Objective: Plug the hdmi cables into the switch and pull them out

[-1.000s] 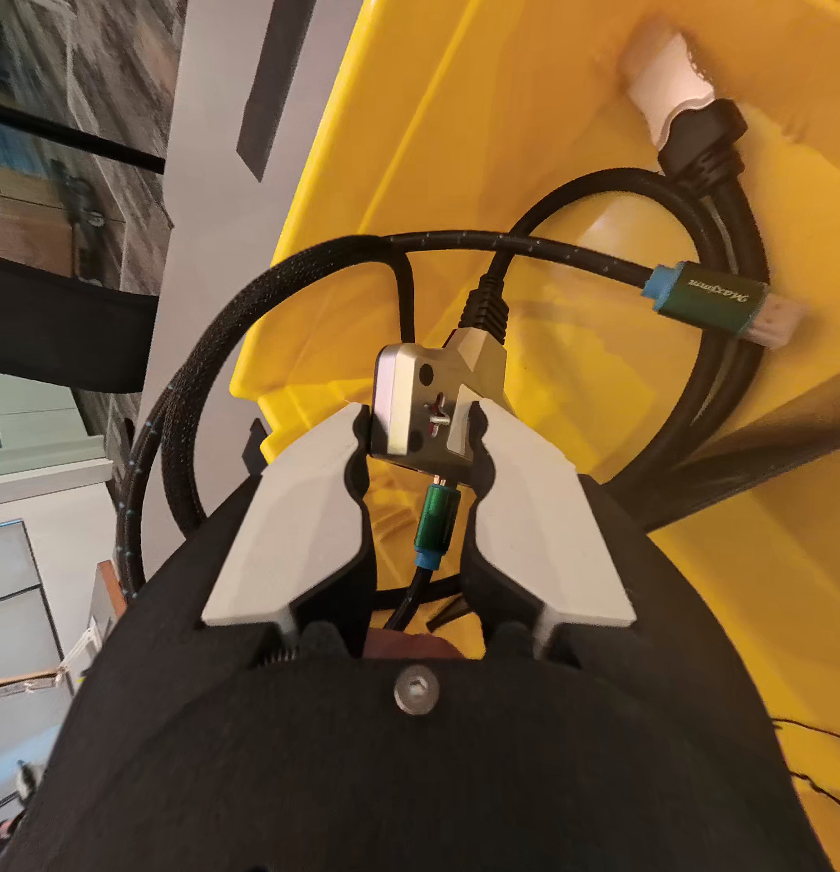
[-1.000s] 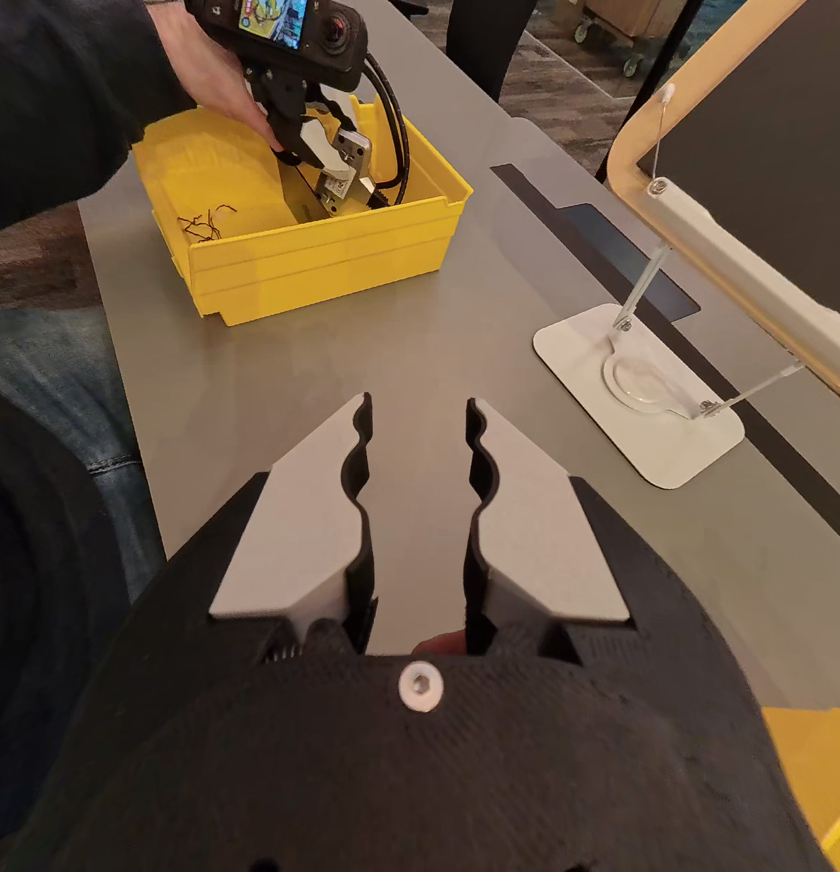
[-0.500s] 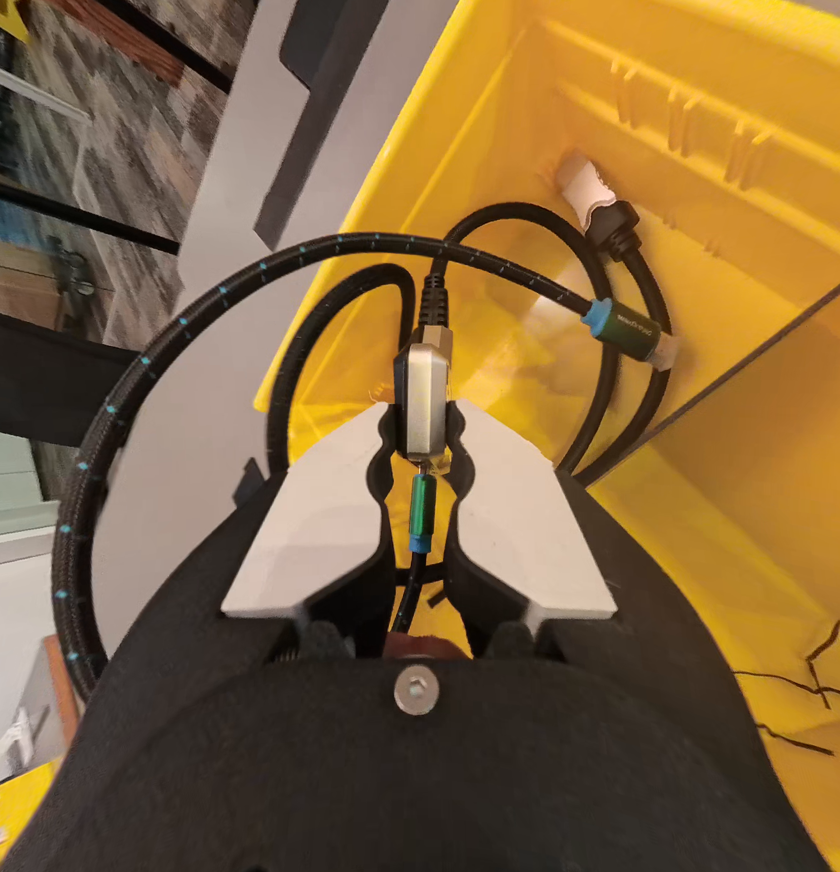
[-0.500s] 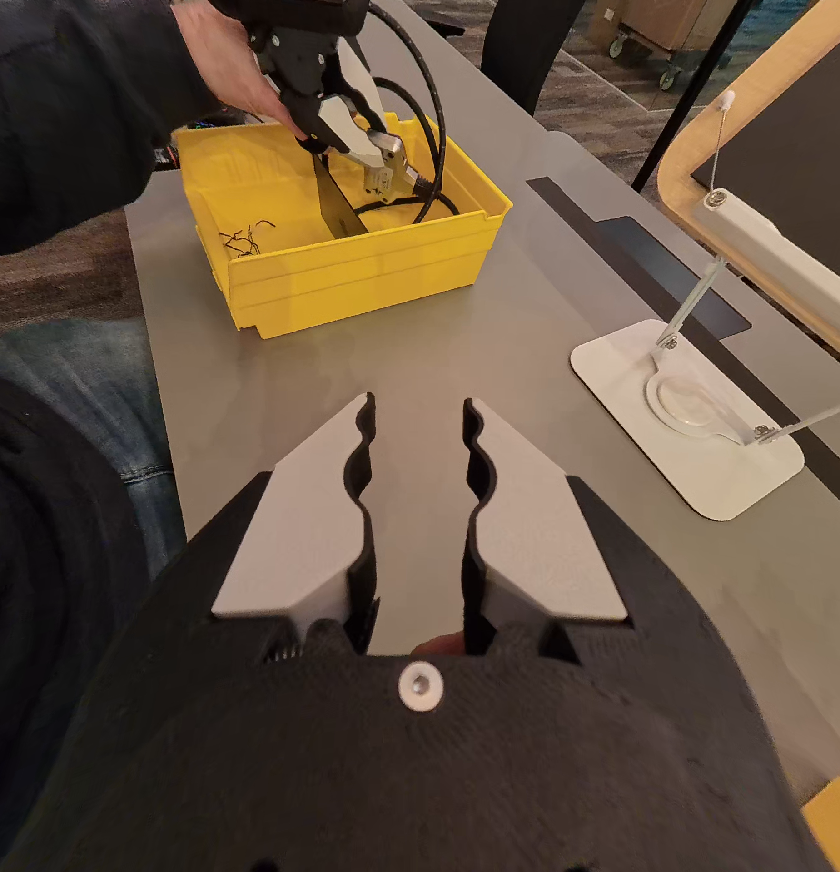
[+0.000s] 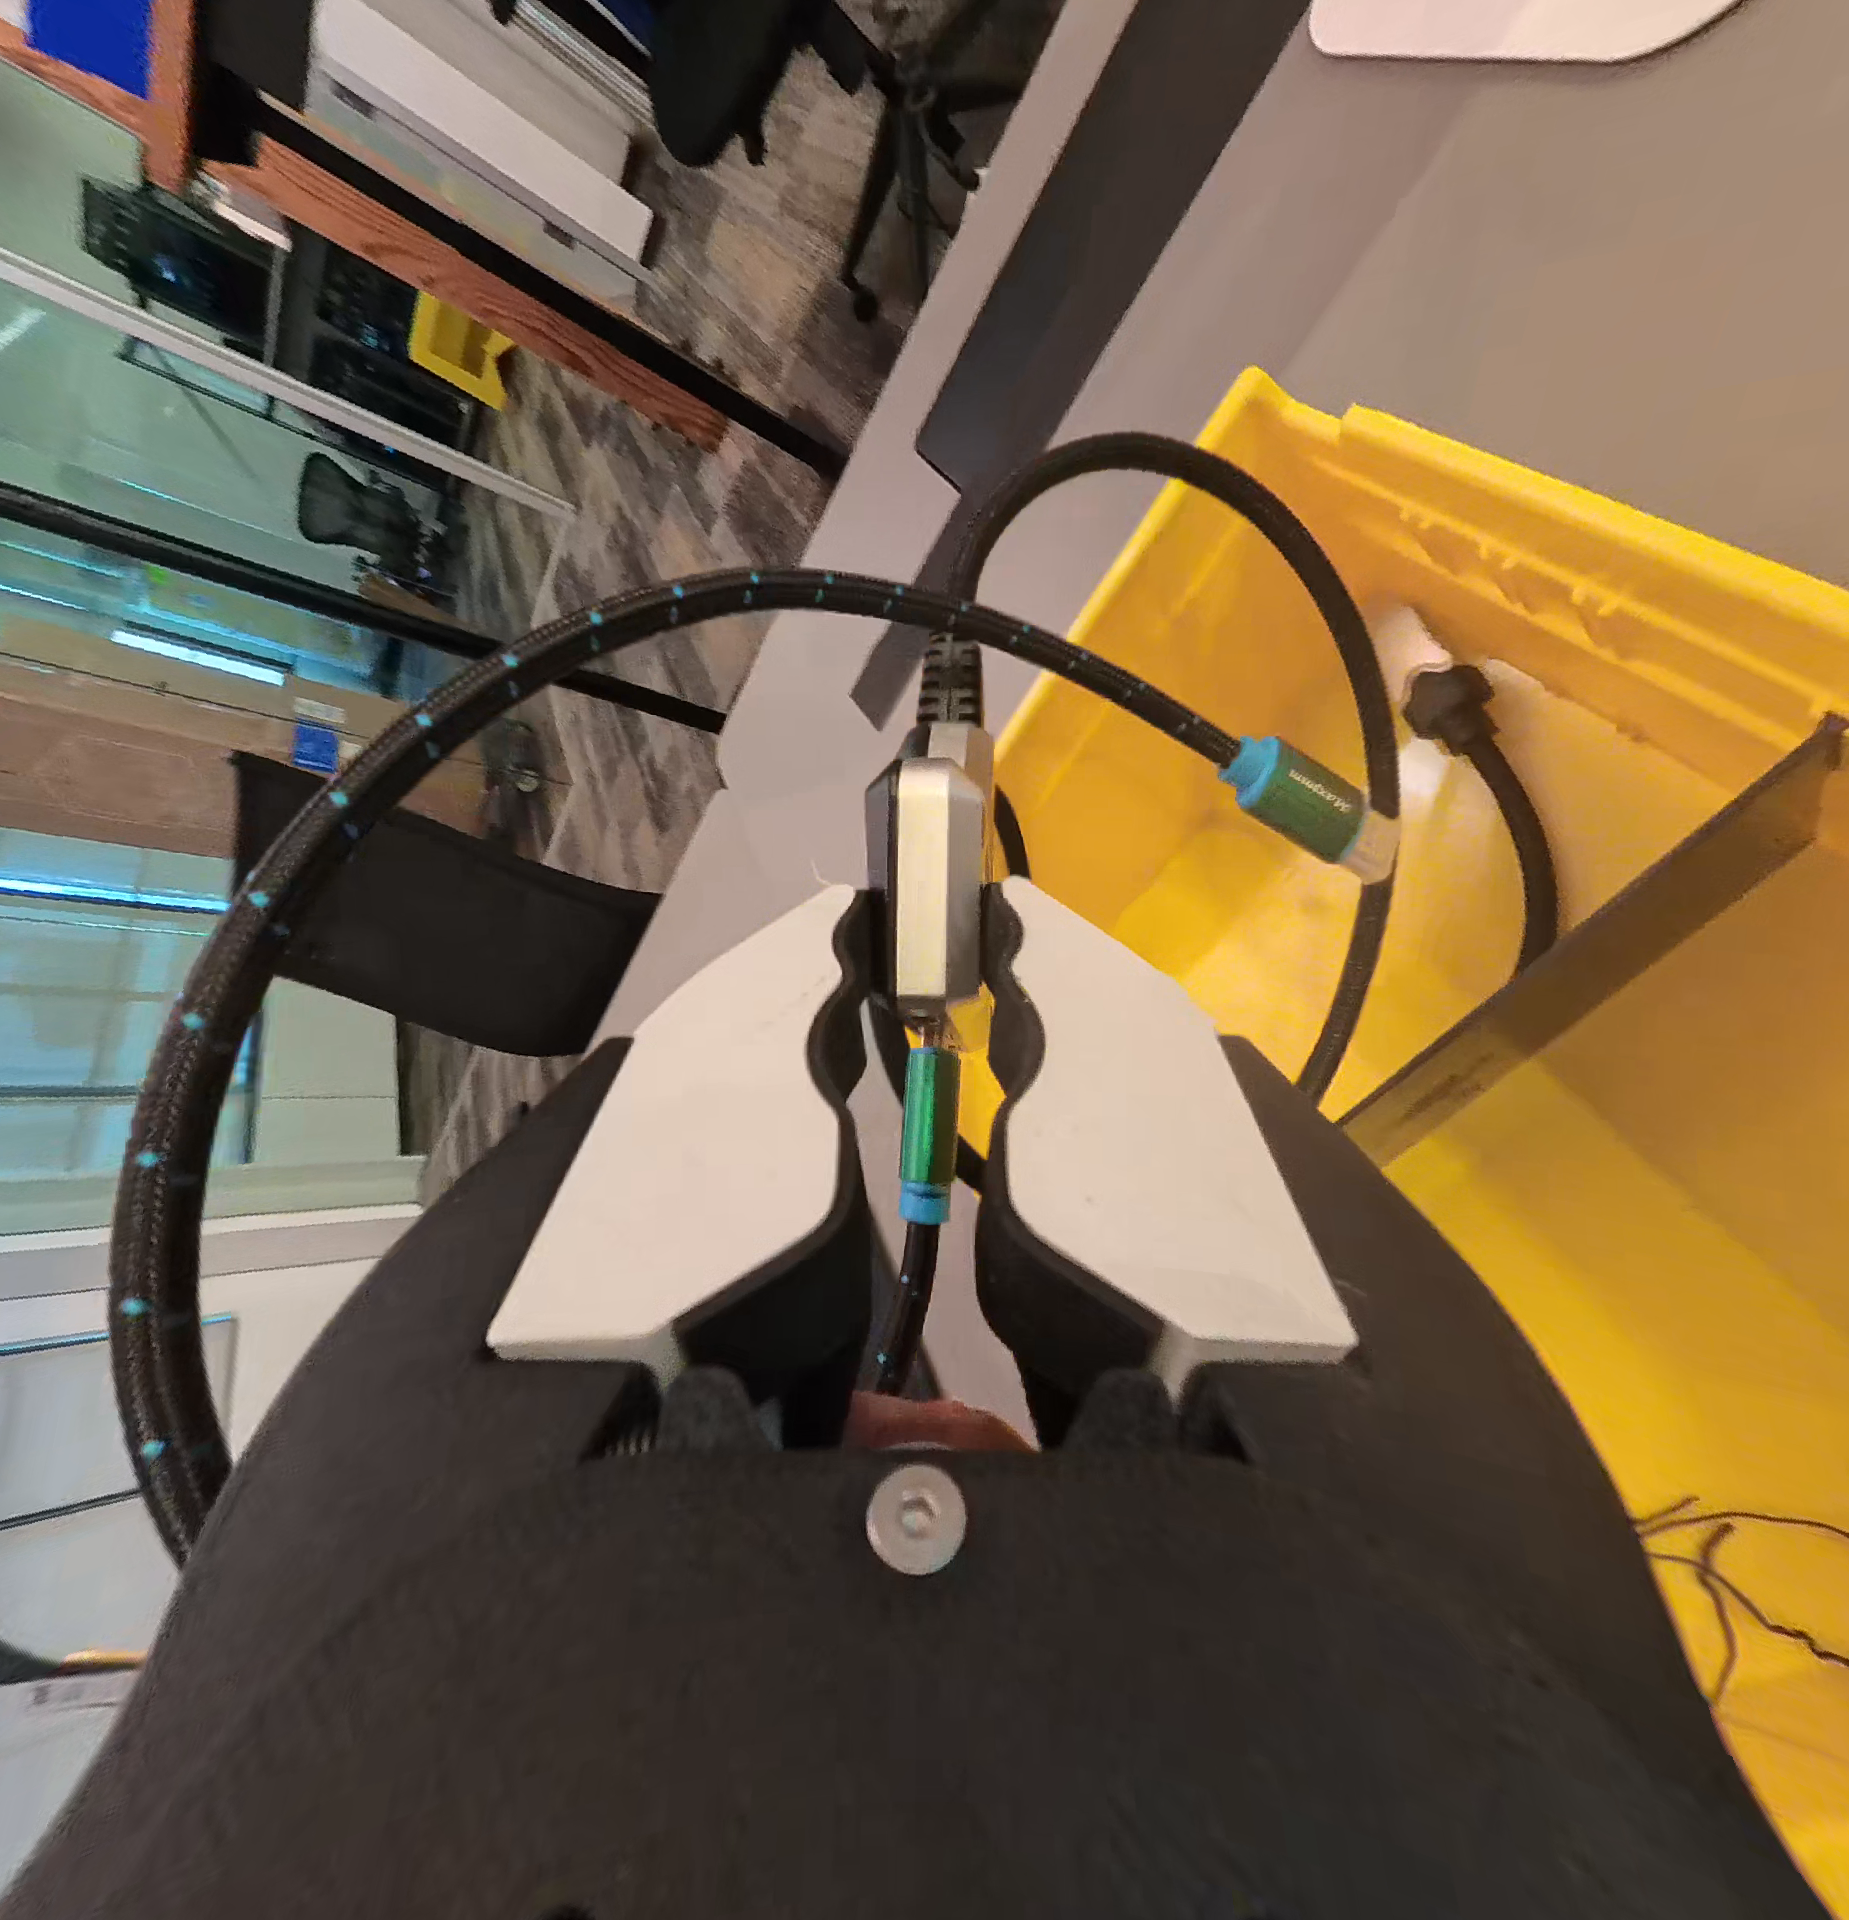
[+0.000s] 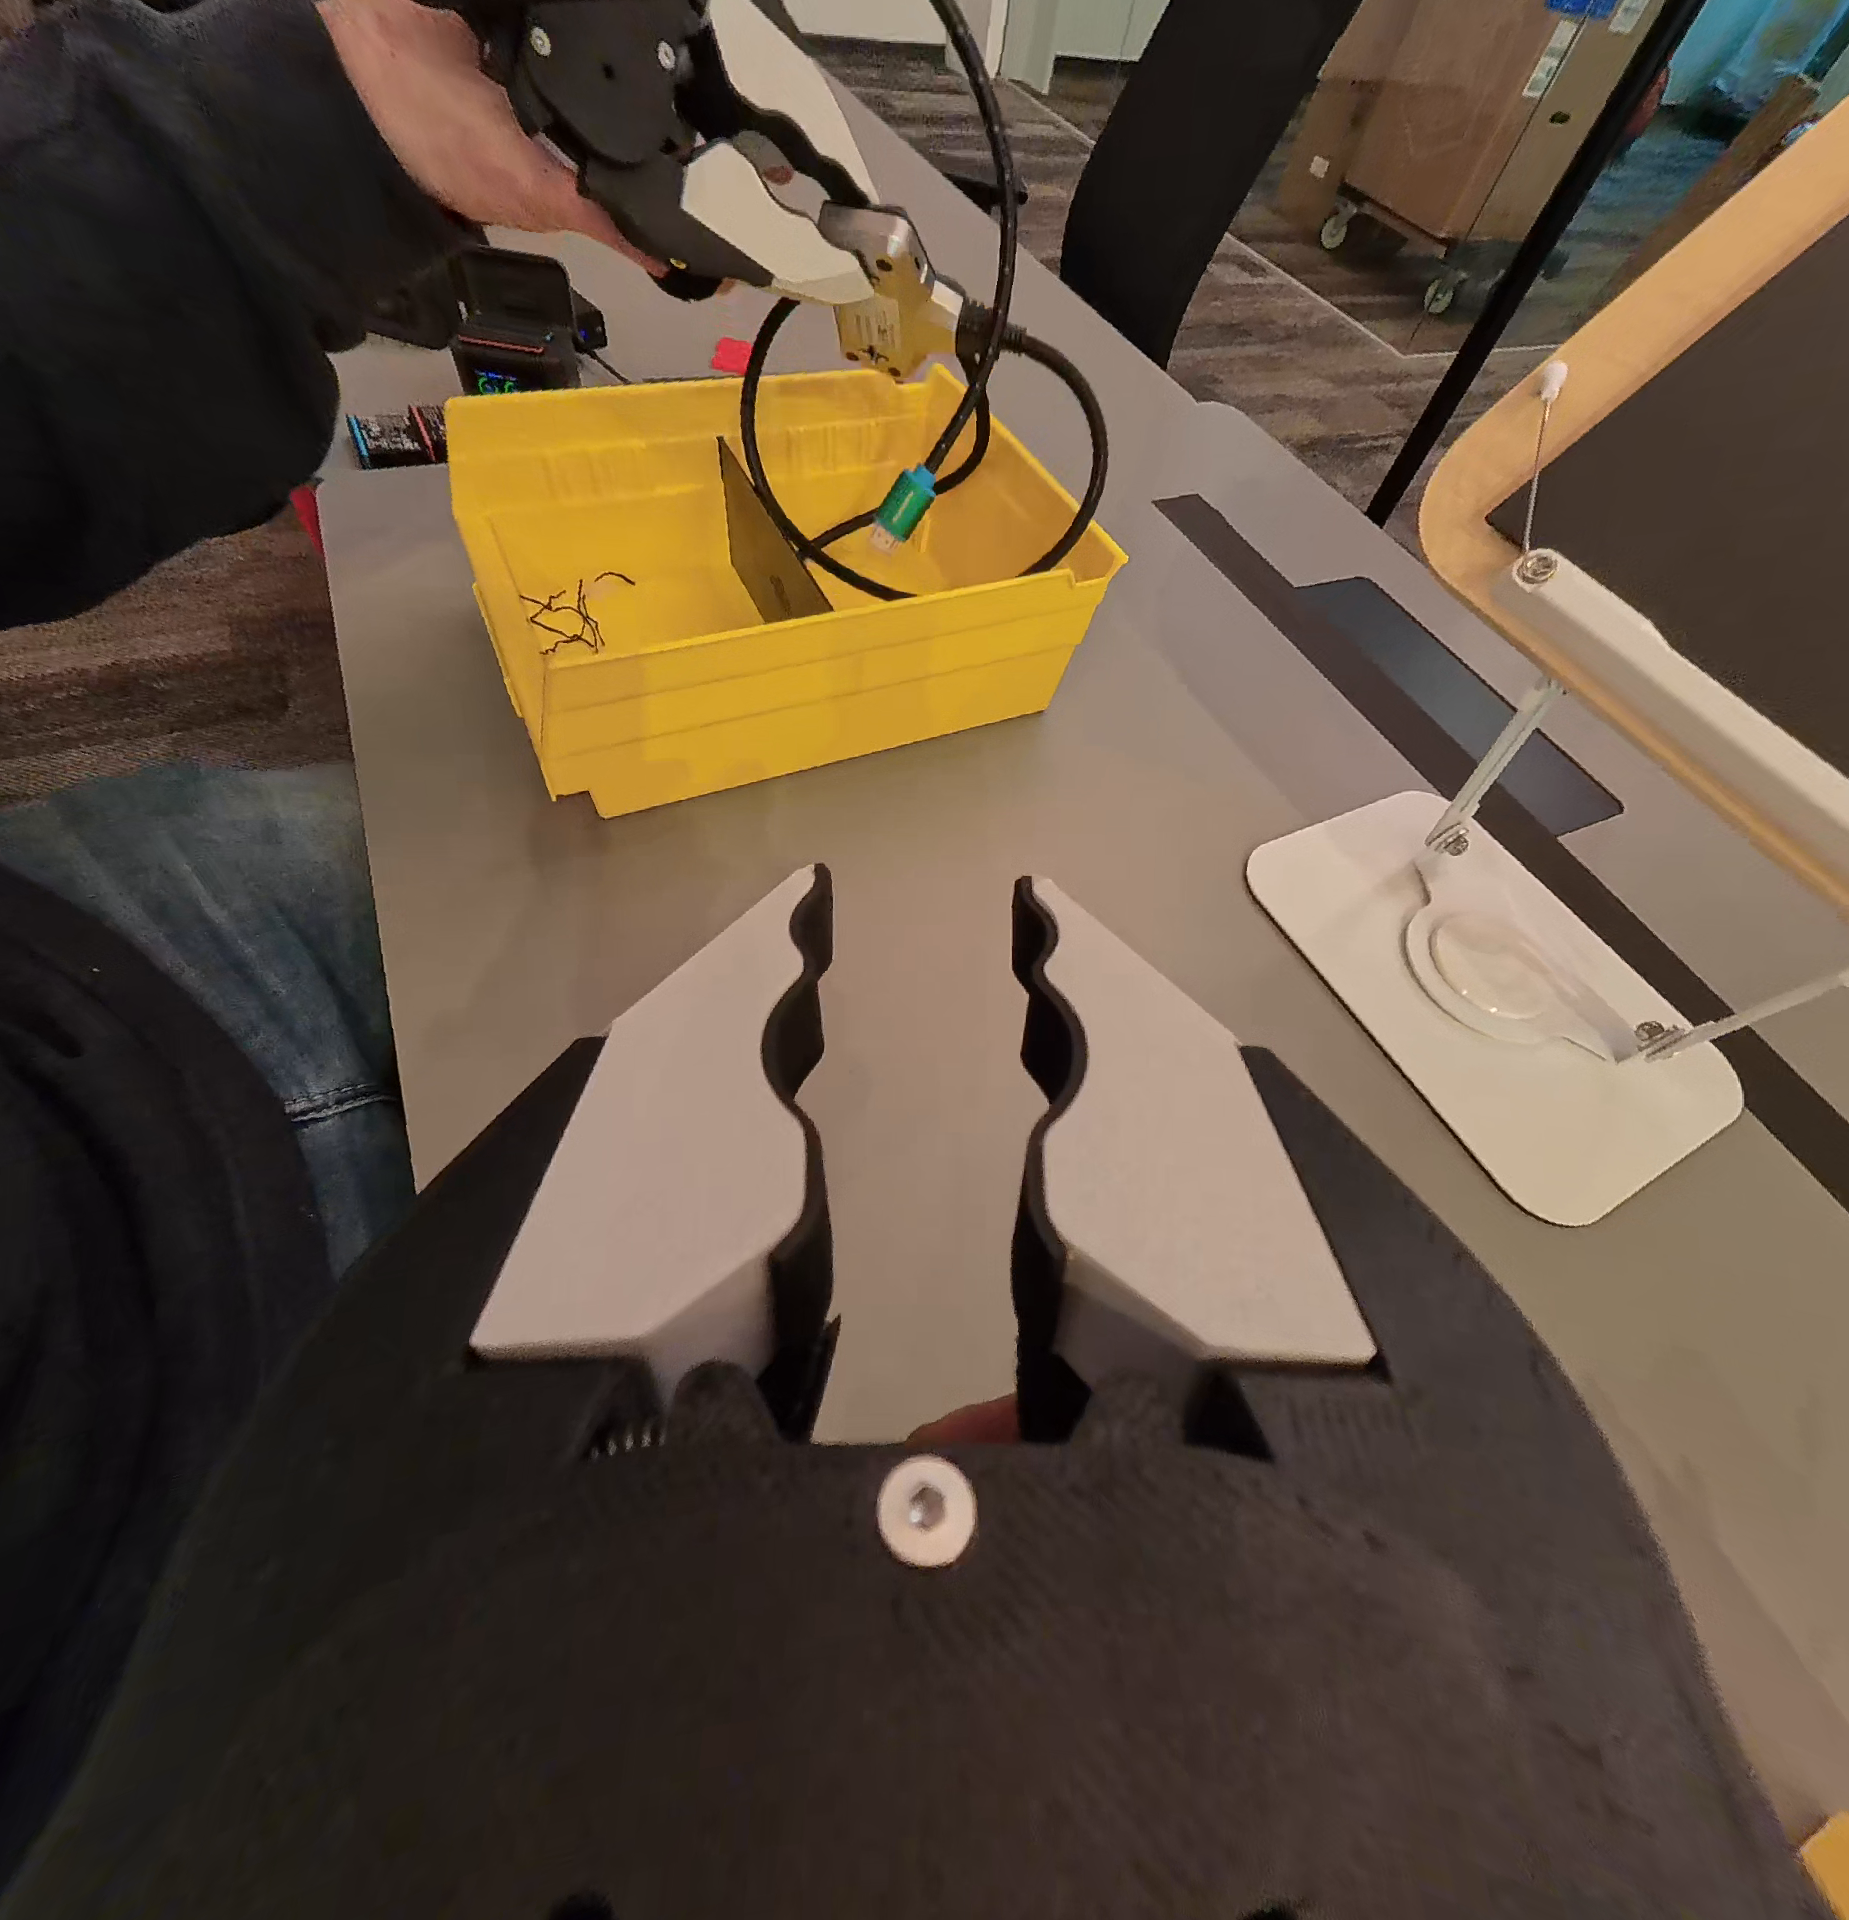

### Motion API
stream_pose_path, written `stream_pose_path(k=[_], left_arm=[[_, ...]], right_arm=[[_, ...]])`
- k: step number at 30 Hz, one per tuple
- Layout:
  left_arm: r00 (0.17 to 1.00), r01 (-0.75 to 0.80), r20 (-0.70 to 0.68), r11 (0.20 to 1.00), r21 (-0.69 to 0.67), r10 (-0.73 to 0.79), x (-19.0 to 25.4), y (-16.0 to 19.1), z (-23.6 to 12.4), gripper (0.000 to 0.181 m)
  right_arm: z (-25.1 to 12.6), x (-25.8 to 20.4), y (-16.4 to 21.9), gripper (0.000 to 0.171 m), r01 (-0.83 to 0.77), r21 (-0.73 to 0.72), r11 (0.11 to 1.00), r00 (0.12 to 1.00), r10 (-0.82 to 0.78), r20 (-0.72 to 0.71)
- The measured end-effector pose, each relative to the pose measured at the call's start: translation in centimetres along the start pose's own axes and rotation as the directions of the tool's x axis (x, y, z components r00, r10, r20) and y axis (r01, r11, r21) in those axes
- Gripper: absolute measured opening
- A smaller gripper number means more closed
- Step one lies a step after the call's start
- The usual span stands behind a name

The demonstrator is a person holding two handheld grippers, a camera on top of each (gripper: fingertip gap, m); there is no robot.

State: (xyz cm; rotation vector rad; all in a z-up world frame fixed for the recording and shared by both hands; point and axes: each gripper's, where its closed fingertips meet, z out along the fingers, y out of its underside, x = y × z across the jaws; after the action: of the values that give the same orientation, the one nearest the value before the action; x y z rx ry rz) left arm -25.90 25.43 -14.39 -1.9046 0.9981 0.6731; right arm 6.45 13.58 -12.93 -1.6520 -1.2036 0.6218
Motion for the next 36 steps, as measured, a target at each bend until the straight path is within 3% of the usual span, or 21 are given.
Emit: stream_pose_path(k=[15,23,28,31,36], left_arm=[[0.989,-0.073,0.137,0.986,0.15,0.053,-2.2,-4.5,-4.8,0.019],[0.976,-0.106,0.214,0.943,0.316,0.038,-2.9,-8.5,-8.8,0.019],[0.989,-0.068,0.151,0.875,0.48,-0.005,-1.7,-11.7,-11.6,0.019],[0.996,-0.024,0.087,0.831,0.556,-0.029,-0.9,-13.0,-12.8,0.019],[0.998,0.065,-0.029,0.764,0.642,-0.06,0.8,-14.5,-13.3,0.019]], right_arm=[[0.6,-0.6,-2.3,0.038,0.034,0.041,0.999,0.999,-0.034,-0.022],[1.0,0.3,-4.7,0.048,0.042,0.107,0.993,0.996,-0.033,-0.081],[1.0,1.6,-6.9,0.056,0.026,0.201,0.979,0.994,-0.005,-0.106],[0.1,3.8,-8.1,0.051,-0.075,0.326,0.942,0.99,0.11,-0.088],[0.2,9.1,-6.1,0.043,-0.239,0.393,0.888,0.949,0.3,-0.101]])
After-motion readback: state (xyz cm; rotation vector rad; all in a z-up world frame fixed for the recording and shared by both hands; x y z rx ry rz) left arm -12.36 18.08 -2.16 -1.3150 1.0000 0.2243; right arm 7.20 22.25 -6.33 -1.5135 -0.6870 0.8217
